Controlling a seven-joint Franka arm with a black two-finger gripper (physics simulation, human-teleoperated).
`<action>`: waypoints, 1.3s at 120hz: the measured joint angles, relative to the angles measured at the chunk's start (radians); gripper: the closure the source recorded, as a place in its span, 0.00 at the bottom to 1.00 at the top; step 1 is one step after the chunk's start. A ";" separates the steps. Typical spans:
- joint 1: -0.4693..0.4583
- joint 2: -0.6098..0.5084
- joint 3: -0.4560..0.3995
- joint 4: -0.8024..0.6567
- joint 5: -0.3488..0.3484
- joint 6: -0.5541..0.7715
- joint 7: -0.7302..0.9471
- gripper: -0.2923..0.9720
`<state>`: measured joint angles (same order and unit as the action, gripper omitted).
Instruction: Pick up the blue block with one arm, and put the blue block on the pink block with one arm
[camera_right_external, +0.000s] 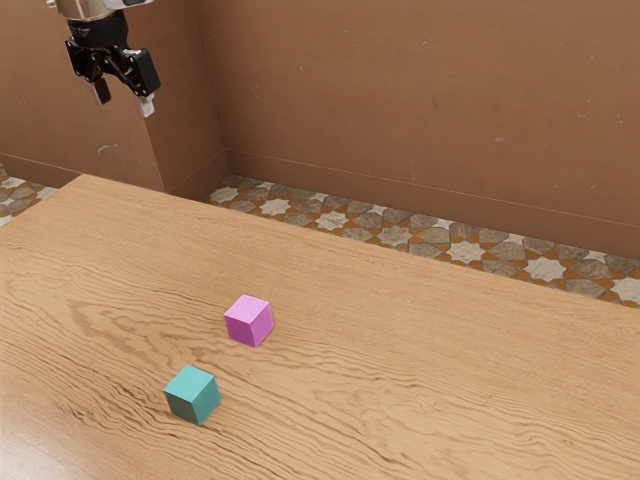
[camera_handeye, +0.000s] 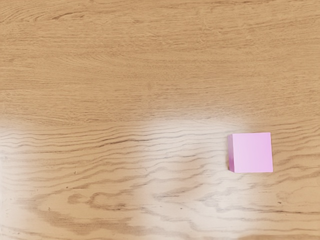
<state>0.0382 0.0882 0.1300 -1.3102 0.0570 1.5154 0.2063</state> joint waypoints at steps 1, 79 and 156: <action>0.000 0.000 0.000 0.000 0.000 0.000 0.000 0.23; 0.015 -0.570 0.022 -0.804 0.026 0.076 -0.044 0.23; 0.001 -0.232 -0.054 -1.093 -0.207 0.832 -0.139 0.23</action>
<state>0.0390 -0.1436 0.0756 -2.4028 -0.1503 2.3476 0.0674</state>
